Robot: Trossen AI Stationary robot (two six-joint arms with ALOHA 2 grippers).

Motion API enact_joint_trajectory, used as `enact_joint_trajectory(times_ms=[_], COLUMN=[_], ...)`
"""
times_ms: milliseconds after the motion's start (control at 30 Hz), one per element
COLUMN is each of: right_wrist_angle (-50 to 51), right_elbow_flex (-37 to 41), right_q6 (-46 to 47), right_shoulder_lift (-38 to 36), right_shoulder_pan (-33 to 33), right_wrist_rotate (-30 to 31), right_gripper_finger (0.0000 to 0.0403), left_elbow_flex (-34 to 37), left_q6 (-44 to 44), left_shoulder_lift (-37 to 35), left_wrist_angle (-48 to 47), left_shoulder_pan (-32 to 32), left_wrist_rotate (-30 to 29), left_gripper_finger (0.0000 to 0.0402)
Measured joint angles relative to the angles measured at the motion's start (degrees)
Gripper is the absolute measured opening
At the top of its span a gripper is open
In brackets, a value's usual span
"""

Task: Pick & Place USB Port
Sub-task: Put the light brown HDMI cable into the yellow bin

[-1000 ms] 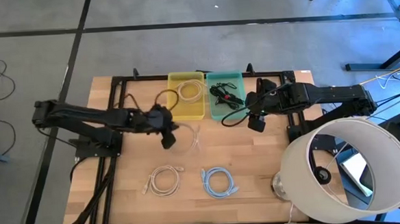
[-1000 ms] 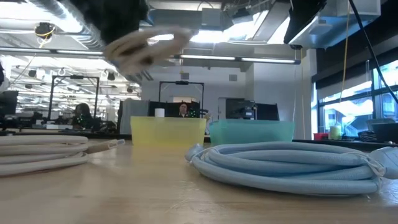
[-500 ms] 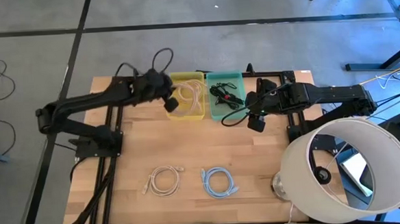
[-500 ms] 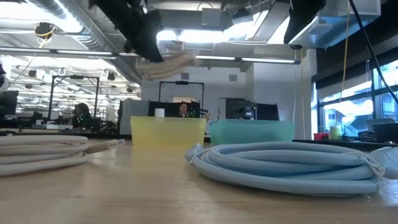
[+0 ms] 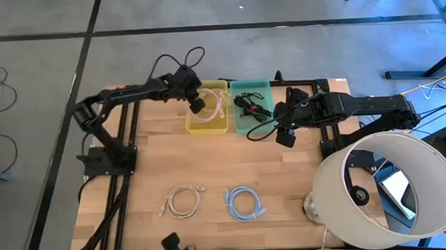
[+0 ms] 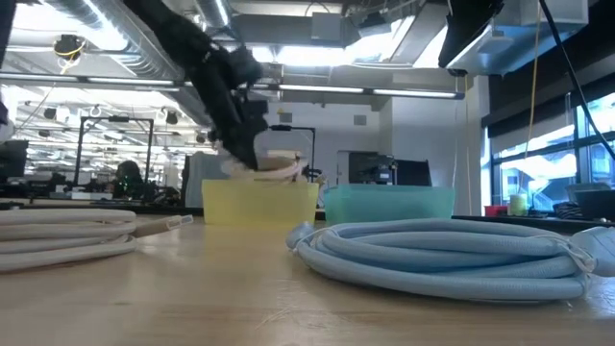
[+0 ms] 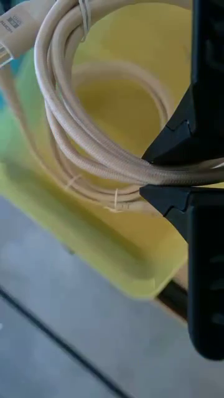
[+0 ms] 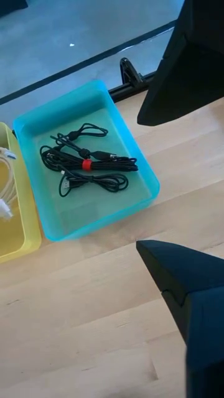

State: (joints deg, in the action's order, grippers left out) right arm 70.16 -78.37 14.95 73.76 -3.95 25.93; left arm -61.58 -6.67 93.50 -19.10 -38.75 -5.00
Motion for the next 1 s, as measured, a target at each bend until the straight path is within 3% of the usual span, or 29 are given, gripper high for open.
enact_joint_trajectory(times_ms=[467, 800, 1000], right_wrist_angle=[0.1, 0.0, 0.0], right_elbow_flex=[0.0, 0.0, 0.0], right_q6=[-0.1, 0.0, 0.3], right_shoulder_lift=[0.0, 0.0, 0.0], right_shoulder_pan=[0.0, 0.0, 0.0], right_wrist_rotate=[0.0, 0.0, 0.0], right_gripper_finger=[0.0321, 0.0321, 0.0321], left_elbow_flex=[-0.3, -0.1, -0.1], left_q6=[1.9, 2.9, 3.1], left_shoulder_lift=[12.1, 12.5, 12.5], left_wrist_angle=[4.1, 6.0, 5.7], left_shoulder_pan=[-4.6, -4.5, -4.4], left_wrist_rotate=[9.3, 10.6, 10.8], left_gripper_finger=[0.0031, 0.0031, 0.0066])
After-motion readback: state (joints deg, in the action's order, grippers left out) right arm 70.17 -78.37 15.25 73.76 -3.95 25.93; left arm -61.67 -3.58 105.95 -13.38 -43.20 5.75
